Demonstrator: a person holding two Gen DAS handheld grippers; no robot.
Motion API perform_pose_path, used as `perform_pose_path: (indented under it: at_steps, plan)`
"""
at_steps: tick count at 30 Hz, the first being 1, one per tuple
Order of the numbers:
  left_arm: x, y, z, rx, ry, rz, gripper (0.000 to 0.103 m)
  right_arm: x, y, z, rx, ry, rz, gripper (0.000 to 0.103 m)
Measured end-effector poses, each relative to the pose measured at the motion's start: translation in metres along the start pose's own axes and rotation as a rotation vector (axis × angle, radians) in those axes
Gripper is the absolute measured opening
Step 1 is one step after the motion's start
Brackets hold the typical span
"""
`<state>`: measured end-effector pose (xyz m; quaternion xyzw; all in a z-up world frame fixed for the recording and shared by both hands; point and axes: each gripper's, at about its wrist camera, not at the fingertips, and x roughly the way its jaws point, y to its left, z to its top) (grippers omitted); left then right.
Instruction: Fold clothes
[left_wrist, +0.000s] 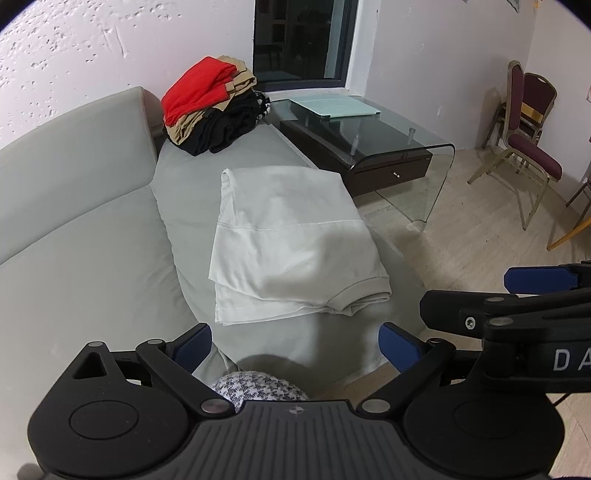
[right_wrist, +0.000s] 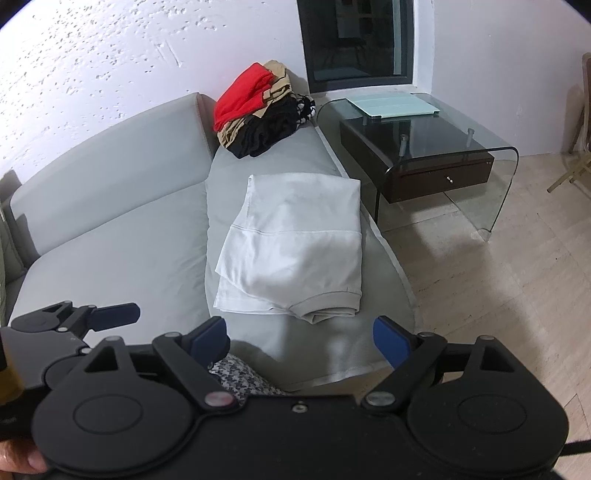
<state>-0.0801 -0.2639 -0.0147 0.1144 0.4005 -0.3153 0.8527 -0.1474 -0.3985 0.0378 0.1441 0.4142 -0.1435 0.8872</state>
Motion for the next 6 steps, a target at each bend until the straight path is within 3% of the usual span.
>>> perform_pose_path:
  at_steps: [6]
  plan:
    - [-0.0009, -0.0026, -0.0024, 0.023, -0.031, -0.001, 0.099, 0.0023, 0.0003, -0.0018, 0.005, 0.003, 0.000, 0.087]
